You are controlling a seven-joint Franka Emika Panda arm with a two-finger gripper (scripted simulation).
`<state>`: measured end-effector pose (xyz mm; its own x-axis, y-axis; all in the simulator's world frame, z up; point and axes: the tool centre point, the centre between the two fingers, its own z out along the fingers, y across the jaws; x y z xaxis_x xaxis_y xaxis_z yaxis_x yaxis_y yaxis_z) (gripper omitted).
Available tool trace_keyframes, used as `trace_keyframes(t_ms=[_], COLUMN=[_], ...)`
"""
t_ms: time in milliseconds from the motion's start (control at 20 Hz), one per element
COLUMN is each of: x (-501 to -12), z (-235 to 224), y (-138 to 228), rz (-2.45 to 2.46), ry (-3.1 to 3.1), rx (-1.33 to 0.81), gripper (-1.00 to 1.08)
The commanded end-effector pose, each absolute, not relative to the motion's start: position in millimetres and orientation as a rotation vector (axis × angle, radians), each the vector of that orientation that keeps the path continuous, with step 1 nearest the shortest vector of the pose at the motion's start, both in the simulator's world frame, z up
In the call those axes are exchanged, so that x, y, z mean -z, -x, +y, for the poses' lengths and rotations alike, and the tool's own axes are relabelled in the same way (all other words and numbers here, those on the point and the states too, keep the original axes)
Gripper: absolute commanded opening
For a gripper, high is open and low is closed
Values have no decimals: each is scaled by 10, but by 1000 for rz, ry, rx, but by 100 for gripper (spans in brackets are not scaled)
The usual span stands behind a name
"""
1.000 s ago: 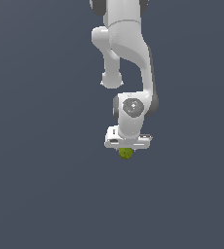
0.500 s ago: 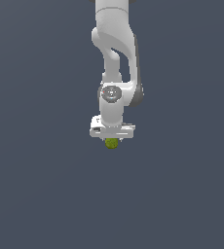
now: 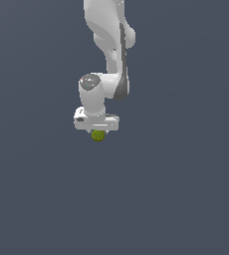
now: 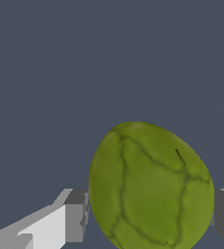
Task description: Pick up the object and move it to a goal position.
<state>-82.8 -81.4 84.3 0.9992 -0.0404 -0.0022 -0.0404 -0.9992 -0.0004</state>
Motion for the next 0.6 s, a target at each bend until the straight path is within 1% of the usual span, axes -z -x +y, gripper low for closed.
trace_keyframes(t_ms=[0, 250, 550], x=[-892, -937, -942], z=[-964, -1139, -1151], y=[913, 1009, 1003], rz=[62, 62, 61], ry=[3141, 3141, 3141], rx=[0, 0, 0], gripper=[-100, -100, -100])
